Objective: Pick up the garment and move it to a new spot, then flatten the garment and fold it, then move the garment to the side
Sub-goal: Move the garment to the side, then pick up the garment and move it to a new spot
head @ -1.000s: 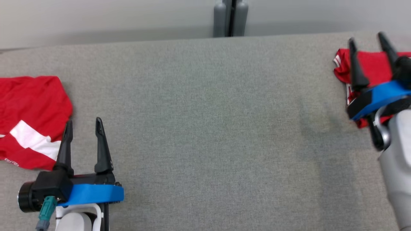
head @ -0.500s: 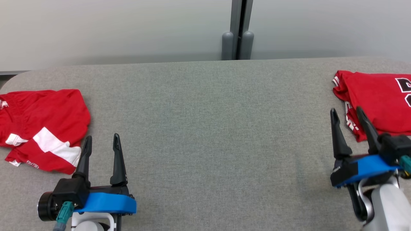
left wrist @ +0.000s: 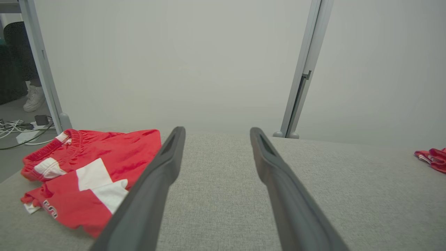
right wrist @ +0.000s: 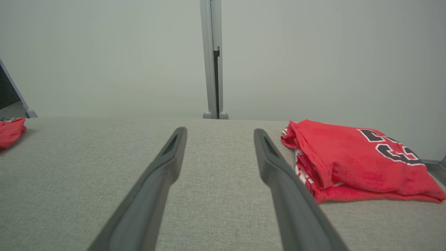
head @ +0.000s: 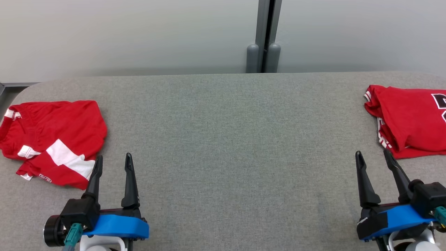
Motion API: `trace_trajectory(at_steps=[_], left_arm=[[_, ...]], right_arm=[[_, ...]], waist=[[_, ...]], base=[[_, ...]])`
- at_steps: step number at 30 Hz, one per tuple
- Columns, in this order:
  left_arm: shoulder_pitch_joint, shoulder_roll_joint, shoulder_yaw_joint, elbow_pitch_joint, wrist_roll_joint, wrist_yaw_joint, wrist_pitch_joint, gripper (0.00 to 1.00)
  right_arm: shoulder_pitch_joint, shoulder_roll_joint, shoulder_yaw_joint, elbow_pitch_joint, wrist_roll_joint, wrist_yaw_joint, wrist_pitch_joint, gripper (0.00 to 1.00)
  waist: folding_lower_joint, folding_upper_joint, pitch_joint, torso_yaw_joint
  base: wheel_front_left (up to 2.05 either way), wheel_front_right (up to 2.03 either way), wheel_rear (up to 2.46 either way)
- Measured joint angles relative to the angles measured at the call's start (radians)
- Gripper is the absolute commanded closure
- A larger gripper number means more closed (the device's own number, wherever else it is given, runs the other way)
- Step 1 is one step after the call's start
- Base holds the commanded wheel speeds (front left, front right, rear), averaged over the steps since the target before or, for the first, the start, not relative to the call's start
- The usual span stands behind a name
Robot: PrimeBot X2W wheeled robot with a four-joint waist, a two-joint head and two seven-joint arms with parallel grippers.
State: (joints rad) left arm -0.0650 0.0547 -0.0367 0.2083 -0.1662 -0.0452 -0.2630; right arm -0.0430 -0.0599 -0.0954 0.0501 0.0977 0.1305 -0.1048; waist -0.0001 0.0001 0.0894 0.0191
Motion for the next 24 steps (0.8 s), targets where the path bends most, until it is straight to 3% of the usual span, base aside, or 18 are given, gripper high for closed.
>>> trace_trajectory(at_steps=[15, 24], left_arm=[[0.001, 0.001, 0.01, 0.012, 0.001, 0.0, 0.0, 0.0], [-0.006, 0.004, 0.022, 0.009, 0.001, 0.006, 0.0, 0.0]], right_arm=[[0.029, 0.008, -0.007, -0.029, 0.001, 0.0, 0.02, 0.0], [0.029, 0.009, -0.001, -0.026, 0.002, 0.0, 0.026, 0.0]], waist=[[0.0, 0.0, -0.002, 0.029], [0.0001, 0.0, 0.0, 0.114]], base=[[0.0, 0.0, 0.0], [0.0, 0.0, 0.0]])
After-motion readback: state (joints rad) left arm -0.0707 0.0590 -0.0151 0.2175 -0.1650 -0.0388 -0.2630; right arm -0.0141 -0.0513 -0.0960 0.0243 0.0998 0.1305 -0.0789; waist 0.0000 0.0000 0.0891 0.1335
